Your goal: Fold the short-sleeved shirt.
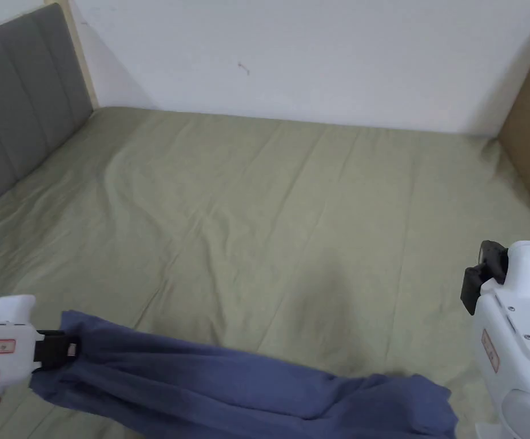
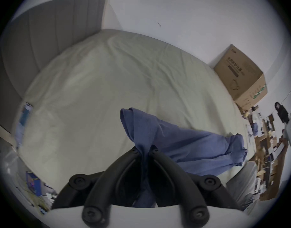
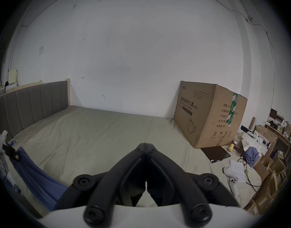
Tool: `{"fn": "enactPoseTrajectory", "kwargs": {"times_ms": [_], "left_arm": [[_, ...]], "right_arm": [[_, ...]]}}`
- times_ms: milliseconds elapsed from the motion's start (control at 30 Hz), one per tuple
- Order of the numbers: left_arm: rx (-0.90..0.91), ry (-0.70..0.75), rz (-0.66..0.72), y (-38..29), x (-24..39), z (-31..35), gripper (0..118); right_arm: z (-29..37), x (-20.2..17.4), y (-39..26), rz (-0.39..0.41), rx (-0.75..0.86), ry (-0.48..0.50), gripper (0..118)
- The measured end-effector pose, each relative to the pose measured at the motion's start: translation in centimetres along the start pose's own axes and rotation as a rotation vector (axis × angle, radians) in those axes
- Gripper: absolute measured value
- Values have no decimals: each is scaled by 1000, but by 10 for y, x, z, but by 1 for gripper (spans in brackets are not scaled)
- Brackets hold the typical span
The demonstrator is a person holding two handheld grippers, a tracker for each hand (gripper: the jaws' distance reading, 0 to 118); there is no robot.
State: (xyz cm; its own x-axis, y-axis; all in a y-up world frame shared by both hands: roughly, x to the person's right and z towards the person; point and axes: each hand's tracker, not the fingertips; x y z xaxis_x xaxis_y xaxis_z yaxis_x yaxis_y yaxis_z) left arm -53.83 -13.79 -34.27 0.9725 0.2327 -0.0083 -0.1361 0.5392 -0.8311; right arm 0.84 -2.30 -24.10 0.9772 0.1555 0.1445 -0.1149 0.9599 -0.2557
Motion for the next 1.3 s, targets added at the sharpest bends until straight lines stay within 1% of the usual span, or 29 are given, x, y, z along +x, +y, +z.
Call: {"fn": "enactPoseTrajectory", "kwargs": {"times_ms": [100,167,200,333,433,600,667,733,800,833,867,900,933,967,1000,1100,1167,1300], "left_arm": [[11,38,-29,0,12,13,6],[26,54,-46,-2,33,17,6],[28,54,-77,-3,49,19,6],[1,-27,-184,-14,118,13,6],[-54,-101,-209,-25,167,-5,6],[-130,-165,-240,-46,227,-58,6],[-179,-202,-231,-55,245,-78,6],[-218,-218,-186,-62,257,-98,6],[-245,-188,-189,-70,265,-118,7],[-273,-153,-210,-75,266,-128,12],[-287,-145,-211,-79,272,-133,27],[-290,-160,-201,-80,274,-134,60],[-306,-181,-189,-82,275,-136,81],[-311,-218,-160,-82,276,-133,96],[-304,-242,-140,-82,279,-127,103],[-243,-309,-89,-71,277,-110,103],[-200,-321,-65,-60,273,-91,103],[-3,-272,-67,-37,254,-42,102]], "right_arm": [[3,5,0,-6,8,5,0],[6,8,-1,-11,11,6,0],[8,9,-1,-17,12,7,0],[12,13,-1,-22,18,10,0],[15,16,0,-25,22,13,0],[23,22,-1,-20,27,10,0],[25,26,-2,-16,26,4,0],[28,30,-3,-13,23,-2,0],[31,34,-5,-8,24,-13,0],[32,36,-5,-7,23,-18,0],[32,38,-6,-8,23,-20,0],[33,40,-6,-8,21,-26,0],[33,43,-6,-8,20,-30,0],[33,45,-7,-9,19,-34,0],[33,47,-7,-12,17,-39,0],[33,50,-8,-25,14,-47,0],[33,51,-7,-30,14,-47,0],[35,51,-4,-29,25,-45,0]]}}
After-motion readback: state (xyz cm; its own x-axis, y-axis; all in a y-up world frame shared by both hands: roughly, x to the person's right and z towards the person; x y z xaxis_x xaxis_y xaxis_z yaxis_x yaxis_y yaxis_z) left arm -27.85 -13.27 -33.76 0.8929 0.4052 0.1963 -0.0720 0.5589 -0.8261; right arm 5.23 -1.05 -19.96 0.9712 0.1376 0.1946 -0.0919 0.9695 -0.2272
